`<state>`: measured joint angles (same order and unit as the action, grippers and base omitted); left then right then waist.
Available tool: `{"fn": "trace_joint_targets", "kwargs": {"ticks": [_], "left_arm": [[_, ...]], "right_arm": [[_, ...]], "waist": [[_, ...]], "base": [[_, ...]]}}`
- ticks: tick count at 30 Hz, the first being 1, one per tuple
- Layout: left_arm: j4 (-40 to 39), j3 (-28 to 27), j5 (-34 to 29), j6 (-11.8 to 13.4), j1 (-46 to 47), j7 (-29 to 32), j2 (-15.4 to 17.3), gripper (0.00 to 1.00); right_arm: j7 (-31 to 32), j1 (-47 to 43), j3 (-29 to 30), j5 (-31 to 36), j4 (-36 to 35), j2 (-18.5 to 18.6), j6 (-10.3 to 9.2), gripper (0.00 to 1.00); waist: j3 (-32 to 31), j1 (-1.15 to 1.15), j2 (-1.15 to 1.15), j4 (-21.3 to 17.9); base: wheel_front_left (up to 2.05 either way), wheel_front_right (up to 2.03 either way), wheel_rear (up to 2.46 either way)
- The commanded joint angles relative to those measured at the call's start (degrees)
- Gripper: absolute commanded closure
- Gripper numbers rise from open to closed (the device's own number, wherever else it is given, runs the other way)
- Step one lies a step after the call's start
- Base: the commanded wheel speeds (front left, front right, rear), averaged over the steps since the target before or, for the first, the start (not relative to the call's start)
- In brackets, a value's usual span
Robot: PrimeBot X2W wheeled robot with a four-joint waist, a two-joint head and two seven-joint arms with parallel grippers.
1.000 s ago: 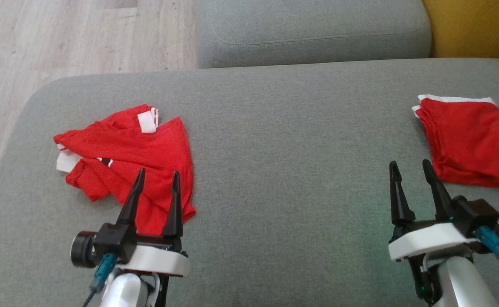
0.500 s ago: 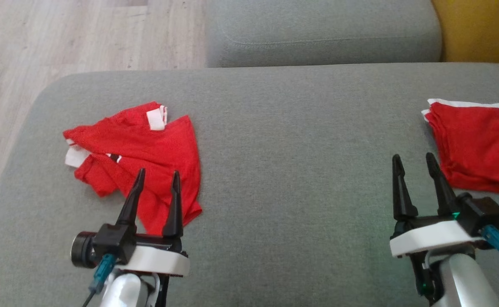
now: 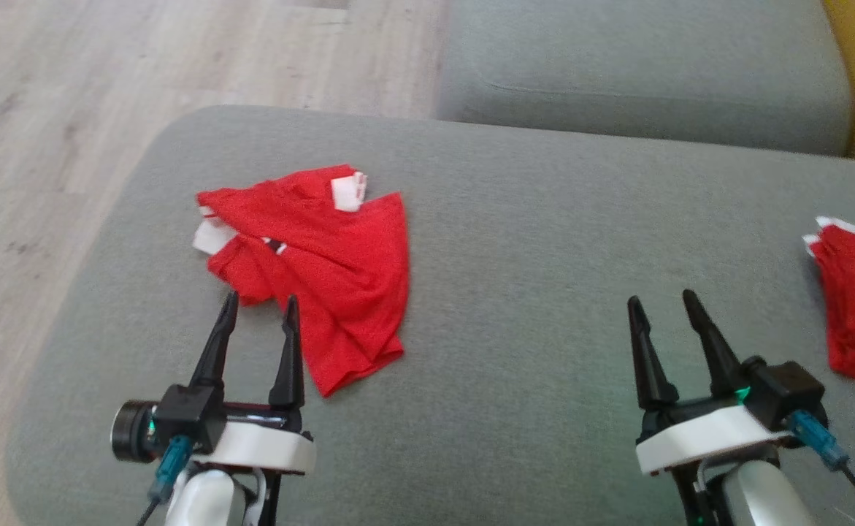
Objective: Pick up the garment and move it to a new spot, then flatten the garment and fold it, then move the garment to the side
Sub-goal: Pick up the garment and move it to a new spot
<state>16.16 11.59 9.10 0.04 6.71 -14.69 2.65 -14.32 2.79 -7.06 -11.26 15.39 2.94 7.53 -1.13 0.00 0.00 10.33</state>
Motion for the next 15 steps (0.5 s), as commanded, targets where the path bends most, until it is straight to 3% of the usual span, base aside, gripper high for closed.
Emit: {"fn": "trace_joint_targets", "kwargs": {"ticks": [1, 15], "left_arm": [[-1.68, -2.16, -0.38, 0.32, 1.51, -0.31, 0.26, 0.0], [-0.7, -3.74, -1.36, -0.13, 0.07, -0.31, 0.3, 0.0]], "right_arm": [[-0.67, 1.51, -1.44, -0.44, -1.7, -0.06, -0.04, 0.0], [-0.68, 0.85, -5.74, -2.91, -1.36, -0.06, -0.04, 0.0]], "waist": [[-0.58, 0.0, 0.0, 1.58], [-1.53, 0.0, 0.0, 8.02]], "base": [[0.0, 0.0, 0.0], [0.0, 0.0, 0.0]]}}
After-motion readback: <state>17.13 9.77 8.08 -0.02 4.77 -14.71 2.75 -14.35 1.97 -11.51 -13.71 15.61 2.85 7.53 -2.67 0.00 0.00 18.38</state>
